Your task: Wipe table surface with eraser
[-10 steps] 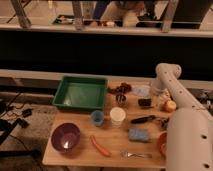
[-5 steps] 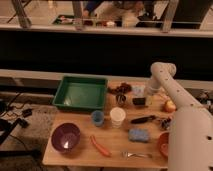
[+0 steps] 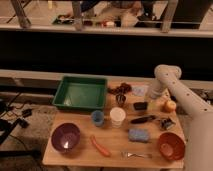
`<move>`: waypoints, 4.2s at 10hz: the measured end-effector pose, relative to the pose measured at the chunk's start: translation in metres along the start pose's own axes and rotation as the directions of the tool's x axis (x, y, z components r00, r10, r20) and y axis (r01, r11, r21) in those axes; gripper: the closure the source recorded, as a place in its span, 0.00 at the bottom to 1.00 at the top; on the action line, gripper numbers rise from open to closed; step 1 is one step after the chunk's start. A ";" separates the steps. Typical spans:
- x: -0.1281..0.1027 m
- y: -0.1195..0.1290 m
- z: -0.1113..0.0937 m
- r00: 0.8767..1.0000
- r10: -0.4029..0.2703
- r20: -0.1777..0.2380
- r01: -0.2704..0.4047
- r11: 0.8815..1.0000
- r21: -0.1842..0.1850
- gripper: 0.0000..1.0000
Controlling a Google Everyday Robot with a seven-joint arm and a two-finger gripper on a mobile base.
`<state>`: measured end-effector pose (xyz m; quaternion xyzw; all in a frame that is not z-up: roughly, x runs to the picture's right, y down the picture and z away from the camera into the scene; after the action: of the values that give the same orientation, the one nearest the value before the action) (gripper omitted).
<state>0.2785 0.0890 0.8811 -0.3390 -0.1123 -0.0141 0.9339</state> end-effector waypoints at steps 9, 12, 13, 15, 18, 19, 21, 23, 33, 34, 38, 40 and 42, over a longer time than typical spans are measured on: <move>0.038 0.010 0.013 0.997 0.071 0.002 -0.070 0.993 -0.095 1.00; 0.050 -0.008 0.027 0.996 0.091 -0.018 -0.092 0.992 -0.086 1.00; 0.051 -0.014 0.030 0.995 0.095 -0.021 -0.096 0.992 -0.079 1.00; 0.054 -0.023 0.030 0.994 0.103 -0.027 -0.104 0.993 -0.061 1.00; 0.041 -0.035 0.029 0.996 0.089 -0.022 -0.090 0.995 -0.036 1.00; 0.034 -0.035 0.030 0.996 0.083 -0.016 -0.083 0.996 -0.033 1.00; 0.021 -0.035 0.032 0.998 0.066 -0.001 -0.066 0.997 -0.034 1.00; 0.012 -0.025 0.031 0.998 0.057 0.026 -0.056 0.998 -0.043 1.00; 0.044 0.004 0.014 0.994 0.107 0.020 -0.105 0.989 -0.102 1.00; 0.049 0.000 0.016 0.994 0.111 0.010 -0.109 0.989 -0.100 1.00; 0.047 -0.033 0.025 0.995 0.103 -0.007 -0.103 0.992 -0.078 1.00; 0.034 -0.049 0.026 0.996 0.086 -0.004 -0.086 0.995 -0.053 1.00; 0.024 -0.051 0.024 0.998 0.065 0.002 -0.064 0.997 -0.040 1.00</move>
<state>0.2919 0.0658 0.9365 -0.3609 -0.1027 0.0144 0.9268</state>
